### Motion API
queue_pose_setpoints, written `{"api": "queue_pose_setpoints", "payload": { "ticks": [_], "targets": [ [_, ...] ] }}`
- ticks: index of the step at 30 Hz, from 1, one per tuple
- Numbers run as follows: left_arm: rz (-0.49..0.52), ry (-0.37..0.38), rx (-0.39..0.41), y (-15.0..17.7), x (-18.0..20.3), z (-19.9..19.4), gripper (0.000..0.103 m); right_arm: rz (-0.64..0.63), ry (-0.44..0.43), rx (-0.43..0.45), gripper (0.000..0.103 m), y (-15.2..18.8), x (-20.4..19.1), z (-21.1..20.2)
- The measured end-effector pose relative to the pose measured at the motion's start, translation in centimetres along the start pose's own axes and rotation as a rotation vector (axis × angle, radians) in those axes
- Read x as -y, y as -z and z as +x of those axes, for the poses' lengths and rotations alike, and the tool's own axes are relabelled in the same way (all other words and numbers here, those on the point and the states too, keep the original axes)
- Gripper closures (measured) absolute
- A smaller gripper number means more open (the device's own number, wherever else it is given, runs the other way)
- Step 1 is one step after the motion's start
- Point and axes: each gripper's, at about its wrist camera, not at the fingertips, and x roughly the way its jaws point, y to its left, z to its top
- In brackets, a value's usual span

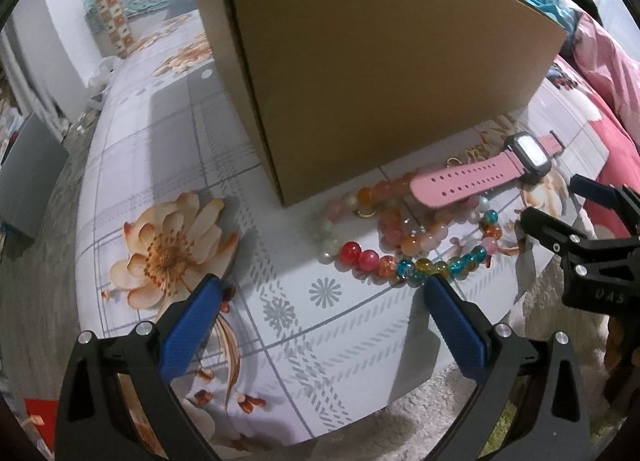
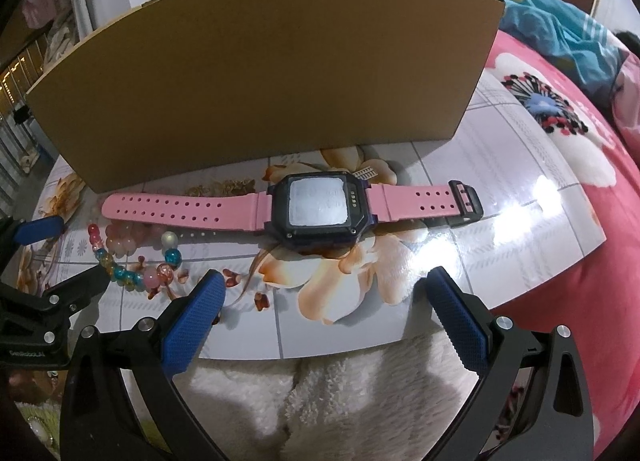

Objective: Organize jewelry
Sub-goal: 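Move the right gripper to the pink-strapped watch and close on its face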

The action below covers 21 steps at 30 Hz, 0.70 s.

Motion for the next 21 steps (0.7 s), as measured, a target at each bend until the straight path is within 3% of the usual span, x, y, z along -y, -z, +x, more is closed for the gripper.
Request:
{"api": "queue_pose_setpoints", "payload": {
  "ticks": [6,14,21],
  "targets": [
    [0.031,0.012,0.037,0.1,0.1,-0.4,0.004,-0.008,-0.018,-0.005,0.007,0.0,0.0,0.0],
    [0.117,0.065,0.255,-0.6,2.3,-4.3,0.004,-0.071,-0.097,0.075,0.011,-0.2,2.3,-2.3],
    [0.143,0.101,0.280,-1.9,5.0,-3.8,0.021,-0.347,-0.193,0.137,0.022,-2.2,4.1,-3.9]
  ]
}}
